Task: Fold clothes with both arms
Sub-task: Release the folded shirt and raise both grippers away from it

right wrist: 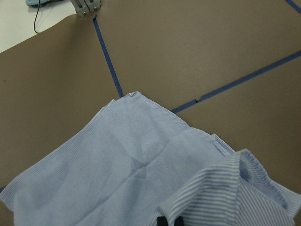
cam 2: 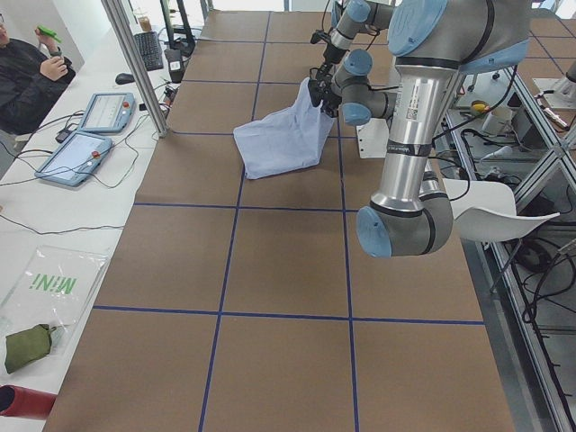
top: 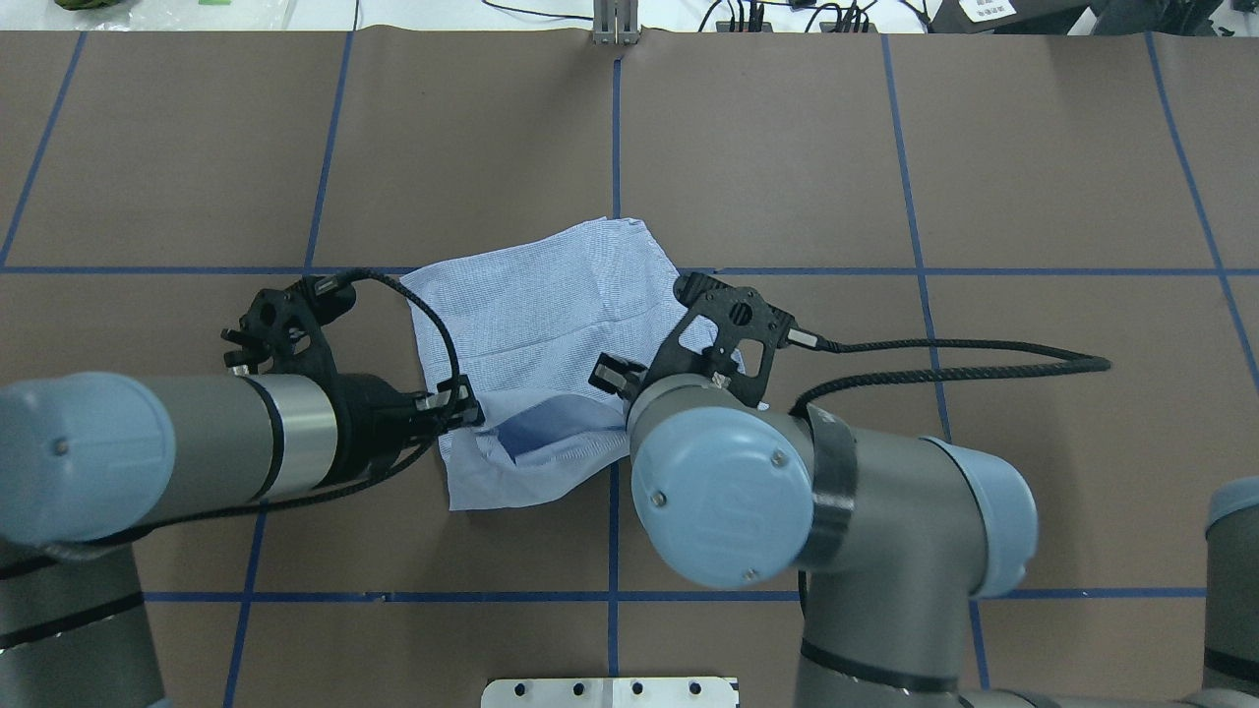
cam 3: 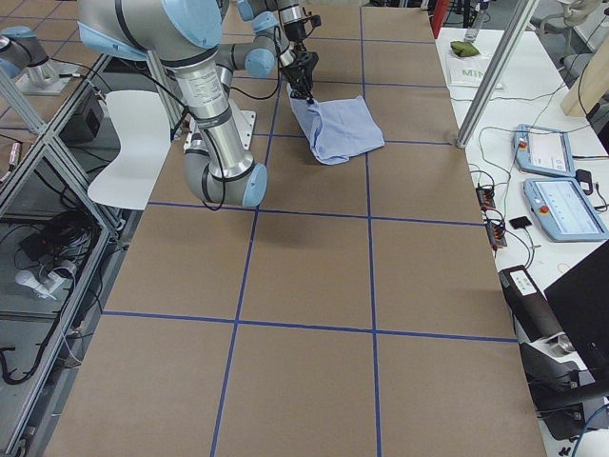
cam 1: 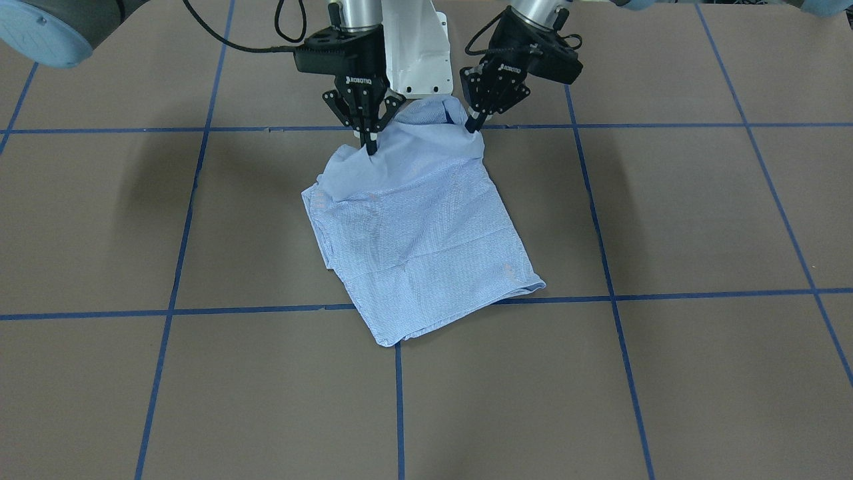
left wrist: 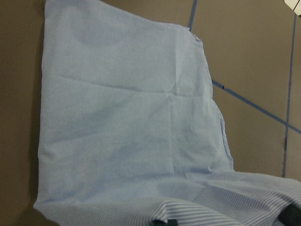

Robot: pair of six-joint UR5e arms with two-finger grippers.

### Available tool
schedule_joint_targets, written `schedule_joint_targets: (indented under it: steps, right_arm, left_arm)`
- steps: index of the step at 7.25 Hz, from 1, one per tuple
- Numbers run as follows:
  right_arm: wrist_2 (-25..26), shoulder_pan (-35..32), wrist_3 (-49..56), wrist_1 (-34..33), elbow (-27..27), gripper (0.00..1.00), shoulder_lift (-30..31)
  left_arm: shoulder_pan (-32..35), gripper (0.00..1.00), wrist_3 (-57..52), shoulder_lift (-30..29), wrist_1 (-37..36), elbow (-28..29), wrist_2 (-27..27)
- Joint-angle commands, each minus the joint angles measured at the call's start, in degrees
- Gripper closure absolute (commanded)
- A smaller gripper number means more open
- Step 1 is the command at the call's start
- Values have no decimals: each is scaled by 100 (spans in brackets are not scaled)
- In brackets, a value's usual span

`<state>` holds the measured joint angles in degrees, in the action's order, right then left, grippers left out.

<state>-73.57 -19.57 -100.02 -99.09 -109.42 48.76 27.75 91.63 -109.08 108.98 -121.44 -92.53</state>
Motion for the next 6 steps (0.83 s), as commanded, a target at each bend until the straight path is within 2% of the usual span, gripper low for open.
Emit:
schedule_joint_targets:
  steps: [1, 3, 5, 6]
  right_arm:
    - [-95, -467, 272, 959, 1766, 100, -705]
    - [-245, -740, 403, 1635, 3245, 100, -1436]
    - [-595, -986, 772, 2067, 3707, 100, -1518]
    - [-641, -1030, 896, 2260, 3891, 100, -1536]
  left_arm:
    - [642, 100, -749, -332, 0, 802, -19]
    - [906, 100, -1171, -701, 87, 1725, -2]
    - [1004, 100, -1488, -860, 202, 2385, 25]
    - [1030, 100, -1551, -870, 516, 2641, 25]
